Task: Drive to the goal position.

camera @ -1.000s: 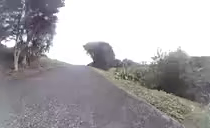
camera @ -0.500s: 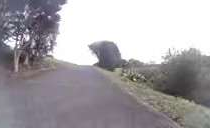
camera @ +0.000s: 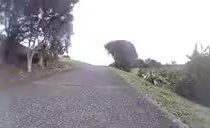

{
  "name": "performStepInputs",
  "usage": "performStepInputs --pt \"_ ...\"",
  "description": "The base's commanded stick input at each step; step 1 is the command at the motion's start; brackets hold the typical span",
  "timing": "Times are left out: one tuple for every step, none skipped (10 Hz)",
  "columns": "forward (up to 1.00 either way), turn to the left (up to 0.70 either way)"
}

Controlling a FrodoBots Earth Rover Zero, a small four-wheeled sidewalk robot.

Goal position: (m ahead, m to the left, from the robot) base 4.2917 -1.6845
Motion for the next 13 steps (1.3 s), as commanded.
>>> performStepInputs --pt "1.00 0.09" --pt "1.00 0.00" --pt "1.00 0.00" --pt "1.00 0.00" --pt "1.00 0.00" --pt "1.00 0.00" --pt "1.00 0.00" --pt "1.00 0.01" --pt "1.00 0.03" --pt "1.00 -0.06" --pt "1.00 -0.18" --pt "1.00 -0.31" --pt "1.00 -0.37"
